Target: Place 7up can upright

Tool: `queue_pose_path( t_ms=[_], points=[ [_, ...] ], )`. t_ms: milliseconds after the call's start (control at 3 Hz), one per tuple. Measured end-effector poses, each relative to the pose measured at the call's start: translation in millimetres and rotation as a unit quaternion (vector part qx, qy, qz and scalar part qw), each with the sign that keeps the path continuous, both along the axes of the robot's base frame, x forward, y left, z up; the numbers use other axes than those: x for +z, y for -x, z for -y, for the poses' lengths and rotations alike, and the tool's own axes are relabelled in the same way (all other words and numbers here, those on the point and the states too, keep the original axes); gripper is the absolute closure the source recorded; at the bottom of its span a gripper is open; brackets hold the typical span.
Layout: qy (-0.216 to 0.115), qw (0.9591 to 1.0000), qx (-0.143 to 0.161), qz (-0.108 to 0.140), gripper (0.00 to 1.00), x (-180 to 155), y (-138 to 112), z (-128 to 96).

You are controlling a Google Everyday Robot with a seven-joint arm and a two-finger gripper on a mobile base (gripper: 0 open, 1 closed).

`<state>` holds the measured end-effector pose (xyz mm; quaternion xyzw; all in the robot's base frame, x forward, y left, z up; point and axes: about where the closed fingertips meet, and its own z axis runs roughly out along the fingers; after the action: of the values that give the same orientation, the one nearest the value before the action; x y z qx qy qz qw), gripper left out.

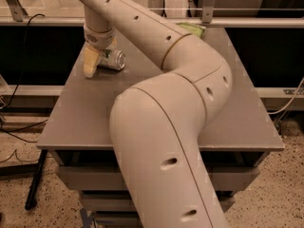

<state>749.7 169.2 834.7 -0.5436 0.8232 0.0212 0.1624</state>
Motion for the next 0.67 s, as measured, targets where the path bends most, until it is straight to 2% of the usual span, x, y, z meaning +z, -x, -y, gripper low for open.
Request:
queue_pose_path(
  t_ms=[667],
  points=[
    [-0.003, 0.9999, -0.006, 0.015, 0.62, 12, -9, 16]
  ],
)
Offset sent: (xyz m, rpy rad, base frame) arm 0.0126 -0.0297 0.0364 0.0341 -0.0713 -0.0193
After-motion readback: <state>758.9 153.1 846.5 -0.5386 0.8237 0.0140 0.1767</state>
